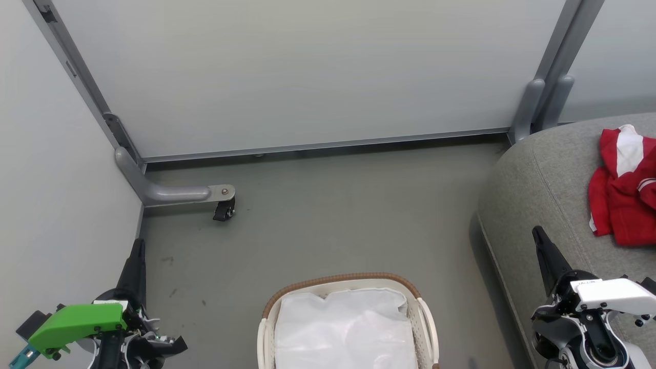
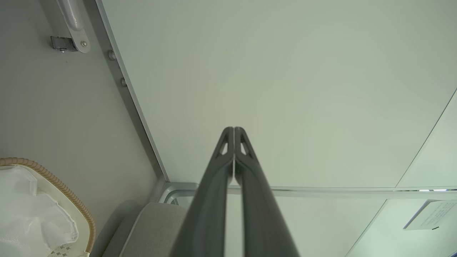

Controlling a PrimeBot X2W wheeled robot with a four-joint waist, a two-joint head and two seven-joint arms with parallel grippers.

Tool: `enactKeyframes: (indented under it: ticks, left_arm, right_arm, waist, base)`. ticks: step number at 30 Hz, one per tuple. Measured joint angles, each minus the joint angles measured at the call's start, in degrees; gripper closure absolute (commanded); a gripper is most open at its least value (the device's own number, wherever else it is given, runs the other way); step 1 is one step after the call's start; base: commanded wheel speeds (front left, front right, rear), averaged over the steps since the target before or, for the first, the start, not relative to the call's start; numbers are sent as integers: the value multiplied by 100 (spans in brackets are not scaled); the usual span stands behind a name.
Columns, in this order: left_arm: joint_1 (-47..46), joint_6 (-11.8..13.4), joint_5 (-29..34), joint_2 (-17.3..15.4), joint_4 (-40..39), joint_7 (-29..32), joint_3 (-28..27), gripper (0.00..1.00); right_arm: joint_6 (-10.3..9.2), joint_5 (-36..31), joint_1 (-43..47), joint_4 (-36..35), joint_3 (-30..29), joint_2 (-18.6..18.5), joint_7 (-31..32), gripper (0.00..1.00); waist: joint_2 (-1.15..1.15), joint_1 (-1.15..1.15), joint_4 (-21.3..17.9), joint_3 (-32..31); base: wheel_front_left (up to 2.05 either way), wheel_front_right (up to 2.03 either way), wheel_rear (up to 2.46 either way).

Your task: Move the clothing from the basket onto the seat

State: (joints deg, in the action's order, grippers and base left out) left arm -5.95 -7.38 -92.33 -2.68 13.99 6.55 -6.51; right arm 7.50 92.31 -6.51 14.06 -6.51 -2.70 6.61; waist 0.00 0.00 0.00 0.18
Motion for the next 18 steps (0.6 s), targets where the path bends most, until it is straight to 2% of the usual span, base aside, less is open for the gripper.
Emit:
enactKeyframes:
  ticks: [18]
  left_arm:
    - [0, 0, 0, 0, 0, 0, 0, 100]
  right_arm:
    - [0, 0, 0, 0, 0, 0, 0, 100]
  waist:
    - [0, 0, 0, 0]
  base:
    - [0, 0, 0]
